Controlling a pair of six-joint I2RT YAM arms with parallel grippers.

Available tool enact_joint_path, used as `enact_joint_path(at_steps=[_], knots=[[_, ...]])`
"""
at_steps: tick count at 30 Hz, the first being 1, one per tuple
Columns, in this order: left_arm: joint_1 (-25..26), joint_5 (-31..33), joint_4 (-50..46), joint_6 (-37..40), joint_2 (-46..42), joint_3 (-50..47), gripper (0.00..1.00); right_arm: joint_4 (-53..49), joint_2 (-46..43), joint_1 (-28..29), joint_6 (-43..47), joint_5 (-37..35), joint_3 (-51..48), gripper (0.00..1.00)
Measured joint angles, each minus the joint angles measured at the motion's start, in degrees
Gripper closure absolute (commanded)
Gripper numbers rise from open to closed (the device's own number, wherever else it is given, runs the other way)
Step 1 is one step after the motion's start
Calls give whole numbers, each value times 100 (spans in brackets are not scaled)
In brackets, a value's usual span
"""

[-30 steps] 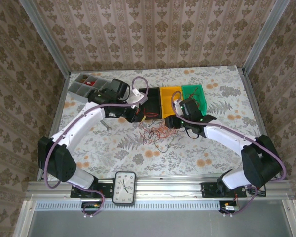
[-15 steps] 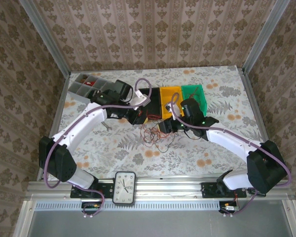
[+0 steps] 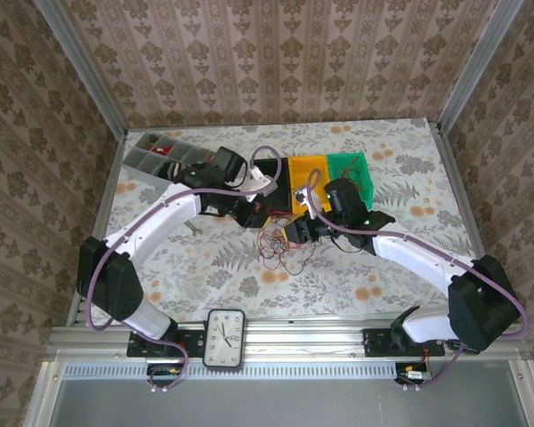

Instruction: Untangle the cables

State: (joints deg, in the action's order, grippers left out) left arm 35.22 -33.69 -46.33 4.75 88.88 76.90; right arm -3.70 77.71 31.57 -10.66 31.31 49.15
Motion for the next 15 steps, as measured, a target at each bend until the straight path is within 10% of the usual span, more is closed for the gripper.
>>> enact_joint_path(at_steps=[7, 15], knots=[[15, 2, 2, 0, 0, -2, 100, 308, 444, 0, -197, -195, 170, 93], [4, 4, 2, 0, 0, -13, 100, 358, 404, 0, -299, -435, 144, 68]])
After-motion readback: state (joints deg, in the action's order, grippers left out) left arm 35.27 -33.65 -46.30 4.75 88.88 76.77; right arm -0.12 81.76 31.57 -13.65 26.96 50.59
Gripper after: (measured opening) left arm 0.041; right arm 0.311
